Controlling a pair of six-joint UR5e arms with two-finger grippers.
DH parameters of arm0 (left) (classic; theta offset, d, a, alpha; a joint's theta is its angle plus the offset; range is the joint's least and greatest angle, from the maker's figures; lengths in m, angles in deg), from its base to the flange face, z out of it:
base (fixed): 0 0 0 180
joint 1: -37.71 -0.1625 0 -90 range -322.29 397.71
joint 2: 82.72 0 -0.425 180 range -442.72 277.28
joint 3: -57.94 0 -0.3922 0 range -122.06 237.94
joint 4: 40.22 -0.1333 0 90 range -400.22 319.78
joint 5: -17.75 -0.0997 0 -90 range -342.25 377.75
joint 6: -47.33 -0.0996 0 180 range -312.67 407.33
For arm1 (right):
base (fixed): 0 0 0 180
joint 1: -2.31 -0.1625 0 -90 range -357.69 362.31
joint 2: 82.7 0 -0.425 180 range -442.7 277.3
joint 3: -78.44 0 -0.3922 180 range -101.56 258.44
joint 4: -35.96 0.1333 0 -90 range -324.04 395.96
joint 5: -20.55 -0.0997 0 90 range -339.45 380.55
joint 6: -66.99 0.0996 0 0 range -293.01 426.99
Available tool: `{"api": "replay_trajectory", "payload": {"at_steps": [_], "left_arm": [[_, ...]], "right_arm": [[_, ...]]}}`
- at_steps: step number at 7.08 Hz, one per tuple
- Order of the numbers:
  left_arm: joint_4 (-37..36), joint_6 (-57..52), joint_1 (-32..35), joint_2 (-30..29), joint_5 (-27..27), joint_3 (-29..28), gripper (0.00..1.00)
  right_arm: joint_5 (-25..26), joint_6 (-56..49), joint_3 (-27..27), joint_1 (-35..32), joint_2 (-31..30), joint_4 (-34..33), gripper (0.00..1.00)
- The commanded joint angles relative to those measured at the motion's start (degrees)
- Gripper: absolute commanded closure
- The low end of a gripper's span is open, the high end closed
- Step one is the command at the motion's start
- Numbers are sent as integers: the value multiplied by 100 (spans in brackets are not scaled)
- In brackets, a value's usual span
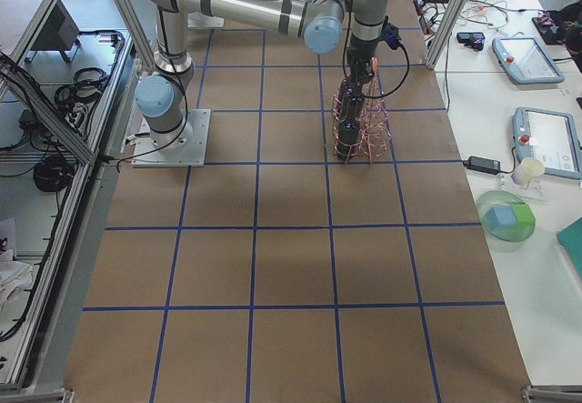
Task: Place wine into wine basket
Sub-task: 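Open the right gripper to release the bottle in the rack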
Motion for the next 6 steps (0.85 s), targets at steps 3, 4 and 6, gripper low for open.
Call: {"api": "replay_trajectory", "payload": {"at_steps": [3,4,6], "left_arm": [[9,-16,13,3,-6,4,0],[18,-16,13,3,-6,4,0],[9,-16,13,3,-15,4,0]], "right_arm": [[-21,65,-11,-11,-940,473,0],[-21,100,-19,-20,-1379,799,0],[-21,955,-11,-142,-1804,1257,0]]}}
